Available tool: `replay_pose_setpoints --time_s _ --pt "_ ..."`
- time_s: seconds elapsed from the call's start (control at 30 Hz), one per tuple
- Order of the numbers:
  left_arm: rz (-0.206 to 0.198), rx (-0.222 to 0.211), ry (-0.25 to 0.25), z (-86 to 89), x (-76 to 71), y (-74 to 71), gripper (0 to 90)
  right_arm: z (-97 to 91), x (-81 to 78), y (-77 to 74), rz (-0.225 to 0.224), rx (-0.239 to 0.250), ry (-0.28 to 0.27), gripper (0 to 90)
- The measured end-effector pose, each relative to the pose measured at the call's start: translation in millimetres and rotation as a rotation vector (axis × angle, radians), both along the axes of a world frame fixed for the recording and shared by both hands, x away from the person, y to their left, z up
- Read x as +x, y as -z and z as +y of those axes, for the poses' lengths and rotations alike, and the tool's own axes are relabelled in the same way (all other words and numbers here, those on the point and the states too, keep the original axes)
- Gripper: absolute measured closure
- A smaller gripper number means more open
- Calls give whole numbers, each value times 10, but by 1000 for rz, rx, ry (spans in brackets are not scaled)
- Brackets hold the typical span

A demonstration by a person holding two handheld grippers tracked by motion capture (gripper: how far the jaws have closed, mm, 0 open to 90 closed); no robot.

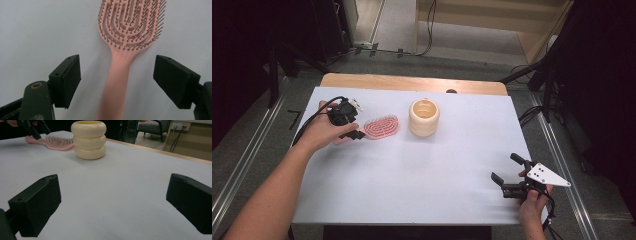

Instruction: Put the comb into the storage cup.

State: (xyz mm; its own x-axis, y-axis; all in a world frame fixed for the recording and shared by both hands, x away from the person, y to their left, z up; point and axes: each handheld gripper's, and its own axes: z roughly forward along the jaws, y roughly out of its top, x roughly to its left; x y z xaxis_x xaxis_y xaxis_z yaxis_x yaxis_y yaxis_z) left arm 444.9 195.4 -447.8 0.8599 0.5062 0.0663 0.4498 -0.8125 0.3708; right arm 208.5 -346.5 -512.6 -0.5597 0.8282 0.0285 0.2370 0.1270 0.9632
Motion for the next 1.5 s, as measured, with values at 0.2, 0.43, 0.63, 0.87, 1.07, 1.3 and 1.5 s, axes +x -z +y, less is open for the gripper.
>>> replay_pose_setpoints --time_s 0.2,0.43,0.63,0.87,1.07,1.3,1.5 --pt "17 9 -26 -17 14 32 365 1 0 -1 4 -1 0 0" --pt "56 48 -15 -35 14 93 508 2 0 -1 4 -3 0 0" --pt "54 75 -14 -58 20 124 621 3 2 0 4 -5 1 0" --pt "53 97 -8 -79 27 143 635 10 4 2 5 -7 2 0" --pt "65 118 3 -83 51 190 638 16 5 2 7 -10 4 0" --pt "35 131 47 -111 8 197 679 19 6 3 6 -13 3 0" --pt "50 133 37 -110 23 188 694 19 5 3 7 -13 3 0"
